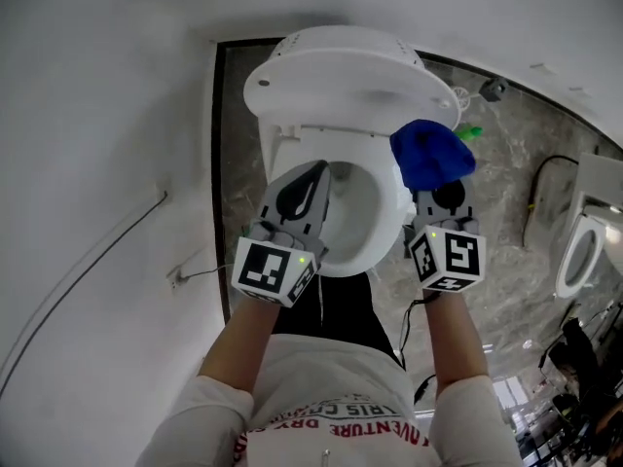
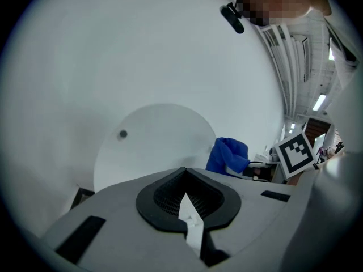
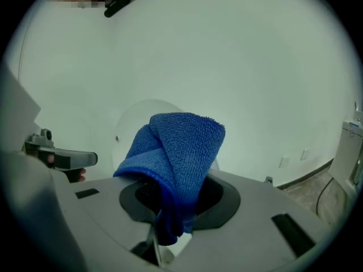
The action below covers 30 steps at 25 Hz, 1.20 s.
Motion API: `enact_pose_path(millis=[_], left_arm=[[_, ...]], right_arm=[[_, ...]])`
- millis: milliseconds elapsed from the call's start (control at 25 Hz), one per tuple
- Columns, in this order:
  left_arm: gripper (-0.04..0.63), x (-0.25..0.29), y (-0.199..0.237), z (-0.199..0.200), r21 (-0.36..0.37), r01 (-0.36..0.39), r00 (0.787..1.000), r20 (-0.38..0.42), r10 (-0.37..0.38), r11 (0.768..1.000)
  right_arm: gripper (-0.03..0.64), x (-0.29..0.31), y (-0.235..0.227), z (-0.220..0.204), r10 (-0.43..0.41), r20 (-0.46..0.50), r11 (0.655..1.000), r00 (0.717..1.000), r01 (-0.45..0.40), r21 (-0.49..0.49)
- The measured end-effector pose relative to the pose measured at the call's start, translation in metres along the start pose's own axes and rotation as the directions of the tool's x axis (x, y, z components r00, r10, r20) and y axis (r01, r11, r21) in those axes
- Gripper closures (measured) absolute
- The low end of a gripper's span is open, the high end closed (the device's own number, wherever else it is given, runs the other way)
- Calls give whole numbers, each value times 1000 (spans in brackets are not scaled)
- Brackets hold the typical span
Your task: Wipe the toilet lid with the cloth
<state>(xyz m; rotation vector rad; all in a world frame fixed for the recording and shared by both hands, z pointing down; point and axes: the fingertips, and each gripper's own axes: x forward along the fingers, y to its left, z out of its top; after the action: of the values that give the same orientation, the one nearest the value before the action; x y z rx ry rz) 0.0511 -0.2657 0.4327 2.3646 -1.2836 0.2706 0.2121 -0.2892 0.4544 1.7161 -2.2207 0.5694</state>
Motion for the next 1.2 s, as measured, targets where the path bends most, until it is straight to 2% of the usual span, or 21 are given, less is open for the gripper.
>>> enact_pose_path(millis=[120,280,440,560,680,840,960,1080,1200], left_arm=[[589,-6,2,62,42,9,995,103,-13,999],[589,-6,12,134,79,8,980,196,-23,997],[589,-1,31,190,106,-28,974,225,4,994],[589,8,50,213,106,-46,974,225,21,993],[589,24,72,216,71,-56,982,184,42,996],[589,57,83,197,47,-25,998,67,22,999],[589,74,84,177,42,-12,1000,-7,12,999],[589,79,87,164,-18,-9,1000,-18,8,1000],[589,72,87,158,-31,-10,1000,4,11,999]], right_arm=[[529,-10,10,65,25,84,999,996,-23,-28],[529,-19,26,143,43,164,990,986,-20,-141],[529,-22,36,206,40,247,988,968,-2,-155],[529,-17,41,238,24,297,988,955,23,-152],[529,4,43,244,1,285,988,959,44,-150],[529,43,34,218,-35,165,995,986,49,-82],[529,62,29,194,-53,78,997,996,58,-55],[529,67,30,177,-54,28,997,998,55,-48],[529,59,32,171,-35,28,999,999,35,-21]])
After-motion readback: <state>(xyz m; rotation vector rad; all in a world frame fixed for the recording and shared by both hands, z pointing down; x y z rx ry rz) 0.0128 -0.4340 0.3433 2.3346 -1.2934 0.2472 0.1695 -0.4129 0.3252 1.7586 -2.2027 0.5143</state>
